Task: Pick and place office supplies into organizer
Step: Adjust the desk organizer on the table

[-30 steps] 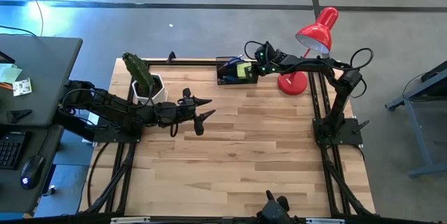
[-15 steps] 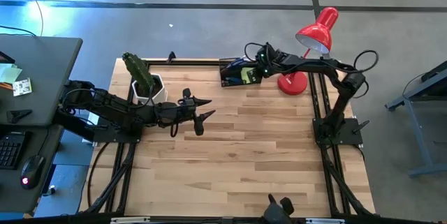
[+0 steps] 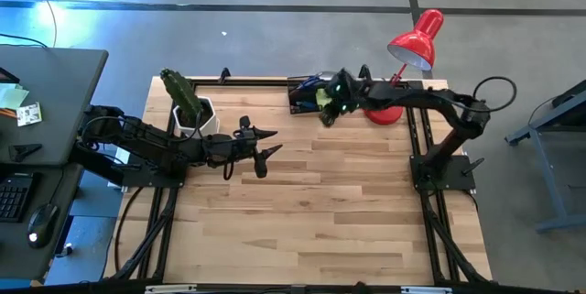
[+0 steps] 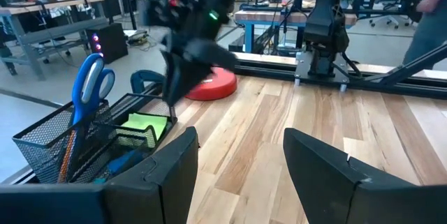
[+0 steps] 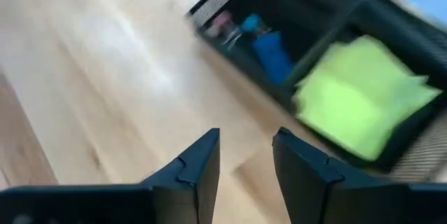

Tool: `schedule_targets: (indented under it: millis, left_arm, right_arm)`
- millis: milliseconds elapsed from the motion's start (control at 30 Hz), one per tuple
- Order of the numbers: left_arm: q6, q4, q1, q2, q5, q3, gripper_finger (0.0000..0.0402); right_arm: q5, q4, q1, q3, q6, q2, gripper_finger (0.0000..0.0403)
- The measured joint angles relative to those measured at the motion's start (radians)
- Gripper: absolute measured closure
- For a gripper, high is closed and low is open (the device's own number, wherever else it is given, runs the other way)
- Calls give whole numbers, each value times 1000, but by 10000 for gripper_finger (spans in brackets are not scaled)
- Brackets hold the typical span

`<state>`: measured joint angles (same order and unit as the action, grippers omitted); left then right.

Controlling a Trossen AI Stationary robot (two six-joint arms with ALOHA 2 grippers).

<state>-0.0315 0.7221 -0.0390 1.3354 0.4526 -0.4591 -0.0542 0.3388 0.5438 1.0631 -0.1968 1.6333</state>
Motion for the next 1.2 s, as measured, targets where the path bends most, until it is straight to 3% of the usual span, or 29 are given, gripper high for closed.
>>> schedule_targets:
  millis: [67,200,400,633,1100,1200]
  left_arm:
    - [0,0,0,0,0,0,202]
    - [0,3,0,0,0,0,202]
    - [0,13,0,-2,1,0,202]
    - [0,11,0,-4,4,0,202]
    - [27,8,0,-4,12,0,202]
    - [27,2,0,-4,12,0,202]
  right_arm:
    - [47,-29,-57,-19,-4,14,277]
    - [183,-123,-143,-33,-179,57,277]
    - [103,-236,-137,-25,-288,166,277]
    - [74,-281,-76,27,-263,301,277]
    - [57,-388,-52,113,-221,390,277]
    - [8,-389,-50,115,-190,390,277]
